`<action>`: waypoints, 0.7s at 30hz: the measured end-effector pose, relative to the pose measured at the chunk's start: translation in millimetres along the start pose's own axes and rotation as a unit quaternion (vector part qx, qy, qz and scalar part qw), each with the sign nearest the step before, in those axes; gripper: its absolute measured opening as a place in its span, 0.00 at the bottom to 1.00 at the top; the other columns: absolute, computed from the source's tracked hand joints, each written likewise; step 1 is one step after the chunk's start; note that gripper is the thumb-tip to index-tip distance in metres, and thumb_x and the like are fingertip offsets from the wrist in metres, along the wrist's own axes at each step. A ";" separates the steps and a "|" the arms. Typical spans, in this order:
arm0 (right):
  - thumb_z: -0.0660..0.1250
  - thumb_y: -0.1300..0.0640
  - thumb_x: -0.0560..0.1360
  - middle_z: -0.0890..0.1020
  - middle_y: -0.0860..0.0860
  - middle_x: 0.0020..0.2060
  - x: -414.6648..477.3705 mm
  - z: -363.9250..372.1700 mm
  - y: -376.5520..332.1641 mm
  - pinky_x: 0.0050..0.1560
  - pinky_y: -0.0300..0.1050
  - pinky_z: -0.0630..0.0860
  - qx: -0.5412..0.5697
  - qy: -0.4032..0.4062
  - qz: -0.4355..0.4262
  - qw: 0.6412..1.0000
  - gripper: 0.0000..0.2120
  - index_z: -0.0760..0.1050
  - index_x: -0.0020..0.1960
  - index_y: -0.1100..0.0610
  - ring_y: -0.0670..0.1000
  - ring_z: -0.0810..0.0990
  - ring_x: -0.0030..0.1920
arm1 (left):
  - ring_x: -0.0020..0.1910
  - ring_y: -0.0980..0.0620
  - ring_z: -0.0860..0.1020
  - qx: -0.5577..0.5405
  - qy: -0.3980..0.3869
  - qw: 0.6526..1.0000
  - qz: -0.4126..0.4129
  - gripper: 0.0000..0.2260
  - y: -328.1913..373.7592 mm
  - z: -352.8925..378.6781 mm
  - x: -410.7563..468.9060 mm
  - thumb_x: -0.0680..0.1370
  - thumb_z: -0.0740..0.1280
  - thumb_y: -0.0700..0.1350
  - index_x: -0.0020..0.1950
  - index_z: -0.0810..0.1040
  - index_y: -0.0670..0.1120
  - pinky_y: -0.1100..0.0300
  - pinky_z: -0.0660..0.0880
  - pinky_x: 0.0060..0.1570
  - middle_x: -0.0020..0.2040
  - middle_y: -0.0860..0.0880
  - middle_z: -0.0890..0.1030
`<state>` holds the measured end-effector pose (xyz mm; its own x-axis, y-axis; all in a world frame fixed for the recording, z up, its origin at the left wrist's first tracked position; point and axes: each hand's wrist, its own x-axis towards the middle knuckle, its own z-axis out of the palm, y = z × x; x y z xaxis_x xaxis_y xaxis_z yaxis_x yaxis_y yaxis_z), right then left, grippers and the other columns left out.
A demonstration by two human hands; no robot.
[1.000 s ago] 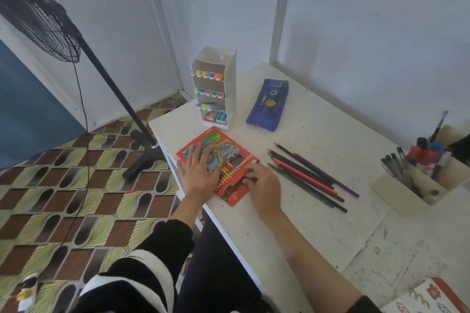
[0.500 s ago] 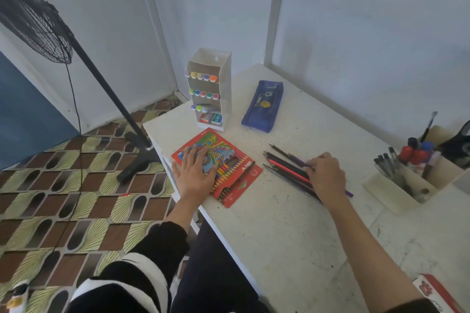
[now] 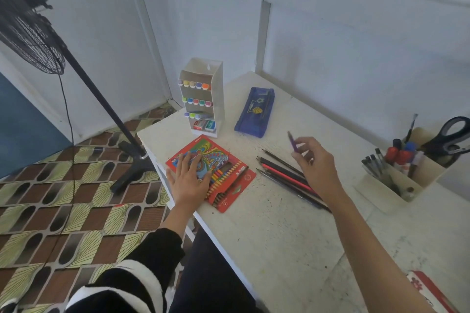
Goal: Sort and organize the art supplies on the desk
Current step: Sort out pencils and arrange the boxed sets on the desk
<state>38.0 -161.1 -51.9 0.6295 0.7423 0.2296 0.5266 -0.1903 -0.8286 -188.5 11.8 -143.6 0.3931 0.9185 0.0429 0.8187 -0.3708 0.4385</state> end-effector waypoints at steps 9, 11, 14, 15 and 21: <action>0.54 0.60 0.82 0.84 0.59 0.43 -31.3 24.3 0.7 0.43 0.46 0.80 0.322 0.068 0.103 0.939 0.07 0.70 0.48 0.57 0.58 0.83 0.40 | 0.77 0.52 0.46 -0.001 0.004 1.000 0.005 0.25 -1.5 1.2 0.5 0.79 0.58 0.59 0.75 0.60 0.55 0.46 0.36 0.72 0.78 0.52 0.55; 0.52 0.60 0.82 0.83 0.60 0.45 -38.6 35.7 7.1 0.43 0.43 0.79 0.384 0.081 0.145 0.908 0.10 0.71 0.47 0.57 0.57 0.83 0.43 | 0.77 0.52 0.46 0.000 0.005 1.000 0.005 0.25 -1.6 1.5 0.6 0.79 0.58 0.59 0.75 0.60 0.55 0.45 0.36 0.73 0.78 0.52 0.55; 0.53 0.63 0.82 0.83 0.58 0.42 -48.6 52.0 13.8 0.44 0.40 0.79 0.434 0.079 0.200 0.875 0.11 0.73 0.47 0.60 0.54 0.84 0.44 | 0.77 0.52 0.46 -0.004 0.006 1.000 0.007 0.25 -1.9 2.1 0.4 0.79 0.58 0.59 0.75 0.60 0.55 0.46 0.36 0.73 0.78 0.52 0.55; 0.54 0.64 0.81 0.83 0.57 0.40 -51.5 57.4 15.8 0.44 0.39 0.79 0.435 0.076 0.218 0.870 0.10 0.74 0.47 0.61 0.52 0.84 0.43 | 0.77 0.52 0.46 -0.005 0.005 1.000 0.006 0.25 -1.8 2.2 0.7 0.79 0.58 0.60 0.75 0.60 0.55 0.46 0.36 0.73 0.78 0.52 0.55; 0.64 0.69 0.75 0.82 0.54 0.37 -58.4 89.7 11.5 0.38 0.34 0.77 0.312 0.054 0.227 0.921 0.09 0.80 0.49 0.60 0.45 0.81 0.34 | 0.77 0.52 0.45 -0.005 0.004 1.000 0.003 0.25 -1.9 0.8 0.1 0.79 0.58 0.60 0.75 0.60 0.55 0.46 0.35 0.72 0.78 0.52 0.54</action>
<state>-43.9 -149.0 -120.7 0.7746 0.6025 -0.1924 -0.2154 -0.0347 -0.9759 -189.7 12.5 -145.2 0.3942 0.9175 0.0534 0.8118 -0.3749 0.4478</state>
